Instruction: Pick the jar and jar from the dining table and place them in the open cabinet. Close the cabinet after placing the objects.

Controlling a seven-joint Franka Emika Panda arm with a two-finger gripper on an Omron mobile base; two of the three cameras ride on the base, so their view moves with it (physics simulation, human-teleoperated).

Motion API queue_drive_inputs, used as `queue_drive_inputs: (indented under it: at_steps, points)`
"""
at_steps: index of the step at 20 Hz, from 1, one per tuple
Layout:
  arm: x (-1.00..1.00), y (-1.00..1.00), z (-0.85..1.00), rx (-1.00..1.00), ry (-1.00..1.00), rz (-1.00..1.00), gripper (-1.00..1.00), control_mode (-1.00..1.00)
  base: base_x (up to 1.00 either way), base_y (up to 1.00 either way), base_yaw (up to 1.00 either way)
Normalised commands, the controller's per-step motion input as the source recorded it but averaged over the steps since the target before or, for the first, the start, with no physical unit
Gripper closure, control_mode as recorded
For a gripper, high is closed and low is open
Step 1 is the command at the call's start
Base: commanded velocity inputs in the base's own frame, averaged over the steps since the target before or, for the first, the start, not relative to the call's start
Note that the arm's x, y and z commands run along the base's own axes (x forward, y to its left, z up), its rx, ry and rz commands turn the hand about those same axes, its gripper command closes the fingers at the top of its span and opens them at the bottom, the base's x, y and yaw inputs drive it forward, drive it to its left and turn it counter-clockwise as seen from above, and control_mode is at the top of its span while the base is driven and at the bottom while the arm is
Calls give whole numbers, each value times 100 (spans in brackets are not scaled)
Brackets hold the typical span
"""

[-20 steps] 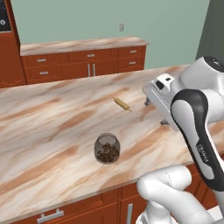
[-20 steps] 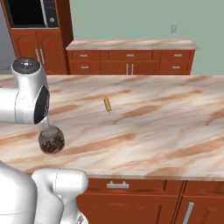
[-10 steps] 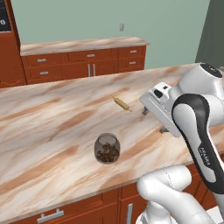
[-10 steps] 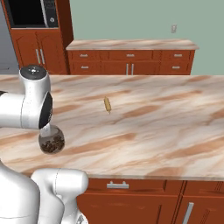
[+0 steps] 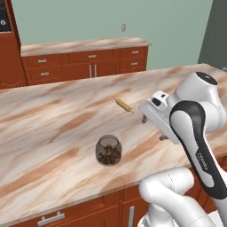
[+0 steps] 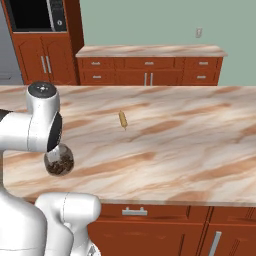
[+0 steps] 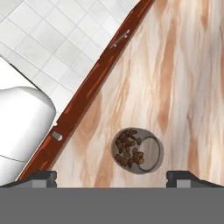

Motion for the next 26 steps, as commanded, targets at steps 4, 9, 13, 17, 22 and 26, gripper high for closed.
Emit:
queue_drive_inputs:
  at_steps: [4,9,13,17,22,26]
  points:
    - [25,-18,-37,6,10,2,-100,-100,0,0,0]
    - [13,-8,-16,3,9,1,-100,-100,0,0,0]
    - [12,3,-11,-1,15,0,-100,-100,0,0,0]
    - [9,34,-24,-8,13,0,-100,-100,0,0,0]
    - [22,62,-29,-8,1,7,-100,-100,0,0,0]
    - [51,24,-34,-5,0,9,-100,-100,0,0,0]
